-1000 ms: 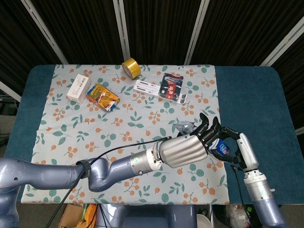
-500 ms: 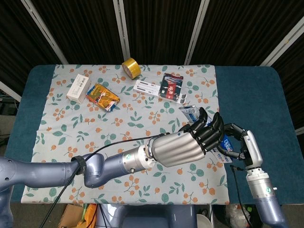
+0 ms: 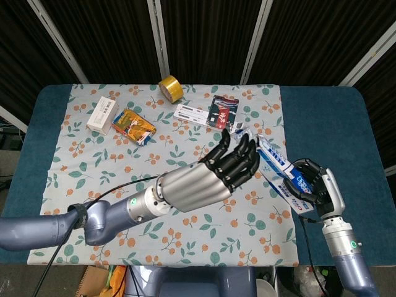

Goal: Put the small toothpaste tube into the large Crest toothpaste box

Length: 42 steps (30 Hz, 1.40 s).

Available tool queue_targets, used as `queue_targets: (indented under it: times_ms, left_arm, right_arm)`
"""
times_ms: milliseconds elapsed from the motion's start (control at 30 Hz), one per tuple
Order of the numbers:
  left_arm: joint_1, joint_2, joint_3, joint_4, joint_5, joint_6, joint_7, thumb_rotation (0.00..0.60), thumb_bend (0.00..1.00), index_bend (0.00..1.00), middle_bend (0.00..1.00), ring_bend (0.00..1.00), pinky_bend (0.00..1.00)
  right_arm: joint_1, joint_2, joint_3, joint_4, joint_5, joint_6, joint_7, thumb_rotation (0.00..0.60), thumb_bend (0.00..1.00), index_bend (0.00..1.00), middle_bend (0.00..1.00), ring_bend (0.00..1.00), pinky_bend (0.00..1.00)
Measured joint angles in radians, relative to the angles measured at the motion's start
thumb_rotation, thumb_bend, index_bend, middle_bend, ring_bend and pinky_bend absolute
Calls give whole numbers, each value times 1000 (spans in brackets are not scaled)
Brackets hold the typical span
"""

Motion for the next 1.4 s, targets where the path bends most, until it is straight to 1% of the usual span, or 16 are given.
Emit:
queue_targets:
  times_ms: [133,267,367,533,633,733,933,1000,1067,1133,1233,1400]
  left_arm:
    - [80,56,40,-21,33,76,-31,600,38,254,258,232,342]
    - [177,117,90,-31,61,158,-67,600,38,254,258,232,342]
    - [251,154,131,-28,75,219,-91,600,38,254,258,232,342]
    - [380,192,198,10,79,333,-146,600,38,254,258,232,342]
    - [463,201,240,59,61,392,-191,600,38,254,258,232,342]
    - [539,194,281,121,28,426,-243,600,38,254,258,232,342]
    - [664,124,346,246,-39,472,-343,600,38,254,258,232,342]
    - [691,99,363,291,-51,478,-368,600,38,254,258,232,342]
    - [712,74,377,334,-58,484,-395,600,38,254,258,233,342]
    - [733,54,389,369,-62,488,-418,600,38,254,258,233,342]
    - [763,26,404,421,-66,495,-449,600,38,254,257,232,342]
    - [803,-10,413,467,-84,492,-508,600,38,254,256,232,342]
  right_arm:
    - [-4,21,22,-7,20,-29,88,600,389,534,583,500,458]
    - [-10,40,42,-9,20,-49,171,600,389,534,583,500,459]
    - [-16,52,57,-8,13,-57,237,600,388,534,583,500,484]
    - [-31,74,91,1,-6,-56,360,600,389,534,583,500,492]
    - [-43,92,115,10,-23,-47,436,600,388,534,583,500,492]
    - [-56,109,136,15,-47,-32,508,600,389,534,583,500,492]
    - [-89,146,178,16,-93,16,690,600,389,523,583,497,492]
    - [-105,164,194,17,-108,41,749,600,389,491,582,479,492]
    - [-125,191,212,19,-134,76,808,600,389,435,560,435,480]
    - [-143,217,223,21,-165,104,853,600,387,380,509,378,436]
    - [-159,245,227,28,-211,120,890,600,385,331,448,319,383]
    - [-165,270,211,46,-270,132,904,600,385,320,434,308,381]
